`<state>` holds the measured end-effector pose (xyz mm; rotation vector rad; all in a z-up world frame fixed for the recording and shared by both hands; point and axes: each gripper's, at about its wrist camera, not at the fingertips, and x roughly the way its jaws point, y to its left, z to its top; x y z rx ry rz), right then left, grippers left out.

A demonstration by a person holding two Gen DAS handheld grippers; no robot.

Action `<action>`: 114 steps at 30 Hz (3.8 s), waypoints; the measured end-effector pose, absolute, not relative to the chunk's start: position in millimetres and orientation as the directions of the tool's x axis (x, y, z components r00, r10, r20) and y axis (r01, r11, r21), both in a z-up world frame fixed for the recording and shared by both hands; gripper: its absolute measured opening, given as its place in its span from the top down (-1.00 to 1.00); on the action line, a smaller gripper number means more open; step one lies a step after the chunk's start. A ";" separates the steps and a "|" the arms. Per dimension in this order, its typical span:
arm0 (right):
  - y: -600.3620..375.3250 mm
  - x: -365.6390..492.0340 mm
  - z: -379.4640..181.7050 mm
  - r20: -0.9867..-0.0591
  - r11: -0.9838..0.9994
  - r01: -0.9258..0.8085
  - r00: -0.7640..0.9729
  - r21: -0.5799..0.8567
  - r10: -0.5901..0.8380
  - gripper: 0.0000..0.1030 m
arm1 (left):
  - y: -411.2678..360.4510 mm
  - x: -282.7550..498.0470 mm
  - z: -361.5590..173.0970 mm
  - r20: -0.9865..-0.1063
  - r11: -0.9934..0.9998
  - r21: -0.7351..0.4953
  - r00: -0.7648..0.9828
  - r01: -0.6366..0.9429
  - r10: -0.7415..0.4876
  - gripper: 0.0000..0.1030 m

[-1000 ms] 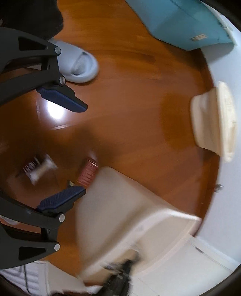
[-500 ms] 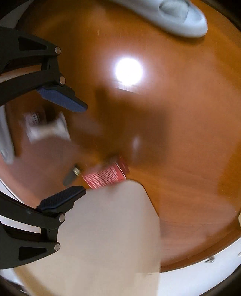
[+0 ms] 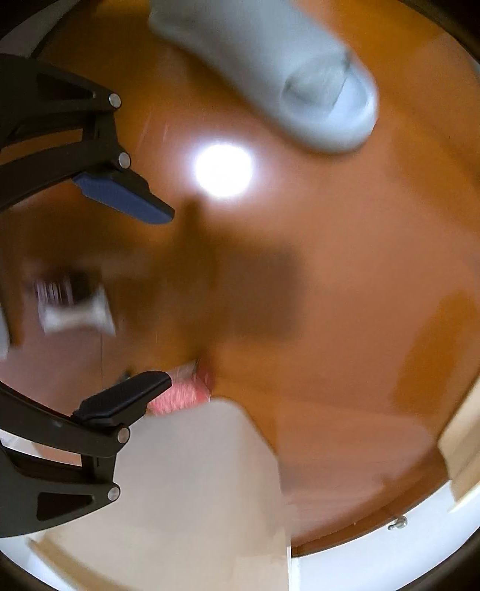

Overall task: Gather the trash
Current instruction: 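Grasp the red printed box with the right tool while the left tool grasps the dark red bottle, then drop the dark red bottle and the red box into the wastebasket with both tools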

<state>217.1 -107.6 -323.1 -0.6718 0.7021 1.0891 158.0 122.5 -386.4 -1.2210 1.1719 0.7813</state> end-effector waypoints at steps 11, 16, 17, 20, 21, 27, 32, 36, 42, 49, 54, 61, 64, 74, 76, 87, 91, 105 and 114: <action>7.0 217.7 -428.1 -0.835 0.093 -0.941 0.331 -0.324 0.439 -0.13 | 110.8 134.5 -391.4 -0.948 0.262 -0.281 0.226 -0.923 -0.222 -0.58; 38.4 232.0 -455.2 -0.866 0.049 -0.940 0.332 -0.339 0.375 -0.08 | 105.0 143.1 -389.9 -0.946 0.326 -0.300 0.236 -0.897 -0.221 -0.58; 43.8 233.3 -458.9 -0.874 0.040 -0.943 0.322 -0.330 0.364 -0.06 | 105.4 142.9 -390.0 -0.946 0.327 -0.301 0.236 -0.896 -0.223 -0.58; 61.0 234.4 -467.9 -0.892 0.027 -0.953 0.293 -0.303 0.344 -0.06 | 108.3 134.4 -385.1 -0.945 0.320 -0.301 0.236 -0.898 -0.226 -0.58; 66.6 236.2 -471.3 -0.897 0.028 -0.954 0.290 -0.298 0.333 -0.04 | 109.6 133.6 -384.3 -0.946 0.317 -0.300 0.236 -0.900 -0.224 -0.58; 82.1 243.4 -486.9 -0.921 0.041 -0.967 0.254 -0.253 0.294 -0.01 | 110.3 131.5 -384.5 -0.946 0.331 -0.299 0.231 -0.895 -0.229 -0.58; 98.7 254.9 -484.3 -0.941 0.097 -0.981 0.191 -0.170 0.279 0.40 | 100.7 141.5 -390.4 -0.947 0.353 -0.295 0.224 -0.888 -0.230 -0.58; 84.7 250.5 -470.4 -0.933 0.152 -0.981 0.166 -0.122 0.320 0.42 | 89.4 145.8 -389.8 -0.958 0.404 -0.273 0.207 -0.873 -0.200 -0.58; -3.3 251.3 -395.5 -0.853 0.426 -0.905 0.243 -0.027 0.462 0.41 | 34.4 157.6 -410.9 -0.945 0.455 -0.277 0.156 -0.846 -0.287 -0.58; -111.8 257.2 -380.4 -0.859 0.699 -0.713 0.323 0.056 0.397 0.41 | -30.5 170.1 -437.1 -0.976 0.555 -0.143 0.024 -0.820 -0.217 -0.58; -146.2 250.2 -399.8 -0.866 0.720 -0.689 0.306 0.085 0.395 0.41 | -52.5 182.6 -457.9 -0.983 0.565 -0.087 -0.022 -0.821 -0.183 -0.58; -168.2 236.3 -405.7 -0.853 0.728 -0.672 0.292 0.139 0.433 0.41 | -32.4 195.9 -471.4 -0.991 0.567 0.000 -0.075 -0.824 -0.110 -0.59; -174.7 231.8 -408.4 -0.850 0.734 -0.661 0.289 0.156 0.441 0.41 | -22.1 194.4 -472.9 -0.993 0.579 -0.011 -0.060 -0.815 -0.105 -0.59; -178.4 227.1 -403.6 -0.851 0.731 -0.659 0.270 0.178 0.451 0.41 | -25.2 215.0 -462.4 -0.995 0.773 -0.038 -0.043 -0.633 -0.084 0.42; -178.2 226.7 -398.7 -0.844 0.731 -0.656 0.273 0.188 0.462 0.41 | -23.2 213.5 -458.0 -0.994 0.780 -0.062 -0.031 -0.622 -0.104 0.42; -176.8 221.0 -366.8 -0.804 0.735 -0.649 0.324 0.194 0.499 0.42 | -40.2 258.3 -263.7 -0.924 0.933 -0.230 0.364 -0.277 -0.119 0.43; -196.4 227.8 -335.9 -0.766 0.786 -0.589 0.413 0.189 0.493 0.42 | -14.4 307.8 -167.7 -0.809 0.937 -0.296 0.570 -0.184 -0.144 0.43; -232.2 252.5 -298.7 -0.710 0.830 -0.510 0.496 0.227 0.499 0.42 | 79.3 482.2 -259.5 -0.986 0.978 -0.080 0.161 -0.194 -0.049 0.42; -231.6 261.7 -280.8 -0.693 0.828 -0.525 0.523 0.196 0.496 0.42 | 66.5 470.6 -224.8 -0.970 0.971 -0.035 0.244 -0.235 0.024 0.41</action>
